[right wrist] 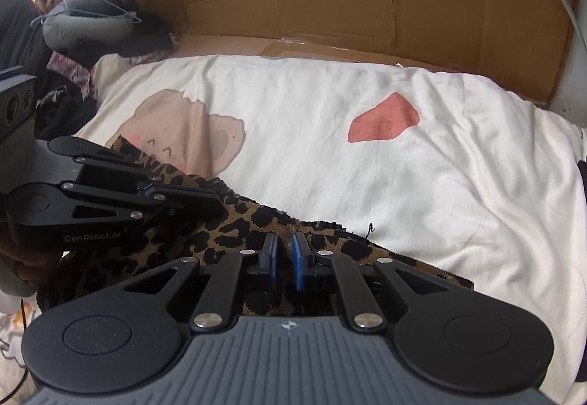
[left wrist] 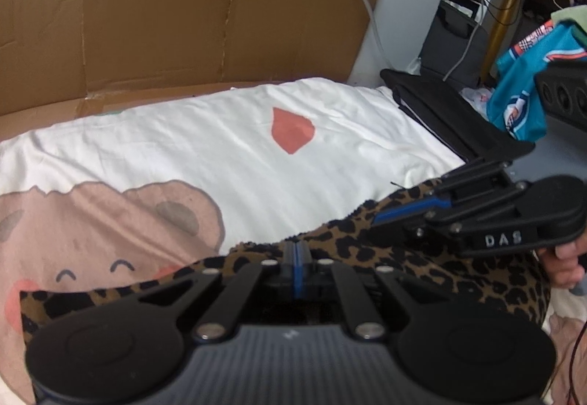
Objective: Fold clothes
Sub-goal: 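Release the folded shorts and smooth them with the right tool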
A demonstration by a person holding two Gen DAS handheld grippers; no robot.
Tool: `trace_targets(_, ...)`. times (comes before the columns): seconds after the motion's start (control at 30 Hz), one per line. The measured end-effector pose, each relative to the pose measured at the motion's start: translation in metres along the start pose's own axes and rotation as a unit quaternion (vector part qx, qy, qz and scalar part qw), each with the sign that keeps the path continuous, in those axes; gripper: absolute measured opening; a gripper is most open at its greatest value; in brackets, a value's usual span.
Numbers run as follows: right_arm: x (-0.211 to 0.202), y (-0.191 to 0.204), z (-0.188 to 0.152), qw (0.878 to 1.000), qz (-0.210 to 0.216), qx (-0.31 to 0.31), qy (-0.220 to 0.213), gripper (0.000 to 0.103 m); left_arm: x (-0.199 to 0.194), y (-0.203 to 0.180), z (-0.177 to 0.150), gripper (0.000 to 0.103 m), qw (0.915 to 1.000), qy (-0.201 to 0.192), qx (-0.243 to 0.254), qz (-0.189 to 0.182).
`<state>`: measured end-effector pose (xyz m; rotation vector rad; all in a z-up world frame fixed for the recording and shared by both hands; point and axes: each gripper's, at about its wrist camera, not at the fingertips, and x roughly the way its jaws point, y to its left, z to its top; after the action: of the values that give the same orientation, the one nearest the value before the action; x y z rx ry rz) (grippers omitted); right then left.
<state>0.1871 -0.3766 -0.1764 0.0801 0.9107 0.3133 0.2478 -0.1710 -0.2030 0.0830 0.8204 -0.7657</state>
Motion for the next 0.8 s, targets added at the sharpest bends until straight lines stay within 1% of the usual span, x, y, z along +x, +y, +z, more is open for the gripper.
trace_targets(0.13, -0.003, 0.0, 0.005, 1.0, 0.0, -0.001, 0.008, 0.013, -0.012, -0.001, 0.007, 0.002, 0.9999, -0.01, -0.003, 0.001)
trace_targets(0.23, -0.006, -0.001, 0.009, 1.0, 0.0, -0.002, 0.014, 0.016, -0.04, 0.0, 0.023, 0.004, 0.9991, -0.04, 0.009, -0.008)
trace_targets(0.27, -0.002, 0.01, 0.012, 1.0, 0.002, -0.013, 0.008, 0.017, -0.051, 0.001, 0.028, 0.005, 0.9985, -0.052, 0.012, -0.013)
trace_targets(0.3, -0.009, 0.016, 0.012, 1.0, 0.006, -0.023, 0.004, 0.018, -0.061, 0.002, 0.031, 0.005, 0.9979, -0.06, 0.016, -0.017)
trace_targets(0.43, -0.034, 0.033, 0.0, 0.999, 0.013, -0.037, -0.001, 0.02, -0.087, 0.0, 0.024, 0.005, 0.9977, -0.058, 0.028, -0.021)
trace_targets(0.57, -0.048, 0.047, -0.021, 0.999, 0.005, -0.053, -0.007, 0.022, -0.1, -0.012, -0.003, 0.005, 0.9981, -0.028, 0.045, -0.032)
trace_targets(0.67, -0.05, 0.047, -0.032, 0.998, -0.001, -0.06, -0.003, 0.022, -0.099, -0.028, -0.021, 0.005, 0.9958, -0.008, 0.083, -0.039)
trace_targets(0.8, -0.053, 0.046, -0.046, 0.998, -0.009, -0.068, 0.004, 0.027, -0.085, -0.045, -0.026, 0.005, 0.9937, 0.0, 0.097, -0.057)
